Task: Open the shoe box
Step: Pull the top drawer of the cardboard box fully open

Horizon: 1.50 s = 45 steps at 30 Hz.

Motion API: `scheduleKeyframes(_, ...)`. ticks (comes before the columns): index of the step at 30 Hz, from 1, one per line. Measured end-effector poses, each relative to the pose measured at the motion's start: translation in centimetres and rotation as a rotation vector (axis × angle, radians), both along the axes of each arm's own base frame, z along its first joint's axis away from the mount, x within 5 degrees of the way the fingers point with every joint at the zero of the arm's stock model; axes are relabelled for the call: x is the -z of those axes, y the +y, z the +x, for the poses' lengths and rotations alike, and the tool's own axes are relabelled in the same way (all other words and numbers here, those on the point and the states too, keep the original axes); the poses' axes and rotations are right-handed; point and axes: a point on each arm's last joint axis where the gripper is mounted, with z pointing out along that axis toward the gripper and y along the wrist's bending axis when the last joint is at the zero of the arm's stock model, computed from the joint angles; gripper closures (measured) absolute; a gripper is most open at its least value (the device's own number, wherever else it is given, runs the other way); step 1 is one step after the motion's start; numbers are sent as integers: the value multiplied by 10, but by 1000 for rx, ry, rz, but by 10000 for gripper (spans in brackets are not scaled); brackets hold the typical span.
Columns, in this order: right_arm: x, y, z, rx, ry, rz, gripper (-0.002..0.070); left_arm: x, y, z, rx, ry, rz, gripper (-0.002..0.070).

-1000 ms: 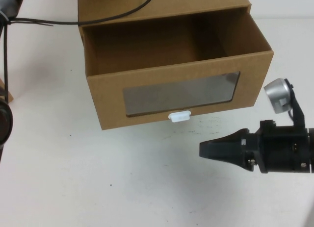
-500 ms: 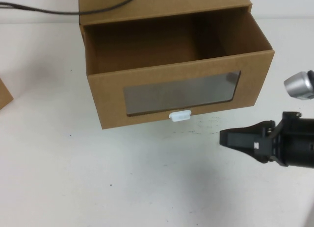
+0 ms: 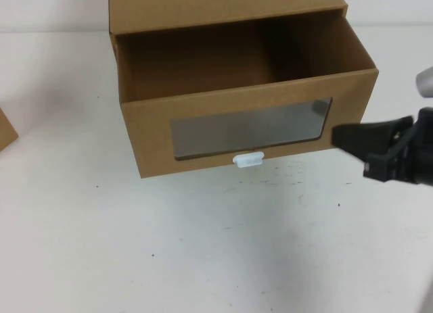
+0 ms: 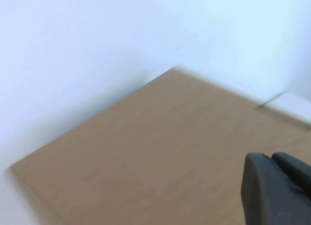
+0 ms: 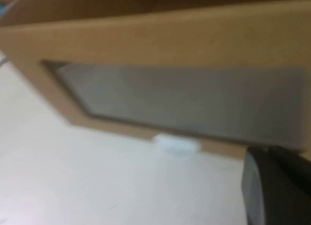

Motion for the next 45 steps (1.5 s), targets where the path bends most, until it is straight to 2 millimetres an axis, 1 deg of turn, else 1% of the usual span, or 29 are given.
scheduleKeyframes(3,-4,-6,3,65,-73,-50,694,4,16,4,-68,46,22,682)
scheduleKeyframes(5,-6,-11,5,101,-131,-97,694,9,21,5,-77,81,45,682)
scheduleKeyframes(8,-9,-16,6,140,-187,-148,694,18,17,5,-29,132,50,682)
scheduleKeyframes(11,-9,-18,8,166,-197,-159,694,32,10,9,55,178,25,682)
scheduleKeyframes(14,-9,-18,8,181,-172,-130,694,50,5,15,104,227,10,682)
scheduleKeyframes(19,-9,-13,3,114,-88,-34,694,100,2,38,120,328,21,682)
scheduleKeyframes(24,-9,-4,-7,-14,-4,44,694,110,0,44,113,313,-27,682)
scheduleKeyframes(26,-9,1,-12,-72,24,66,694,110,0,45,114,303,-38,682)
scheduleKeyframes(32,-6,17,-21,-166,50,65,694,110,0,48,113,256,-46,682)
scheduleKeyframes(36,-1,27,-22,-191,63,52,694,112,1,55,83,226,-61,682)
scheduleKeyframes(45,-3,27,-19,-162,46,45,694,124,1,76,16,173,-172,682)
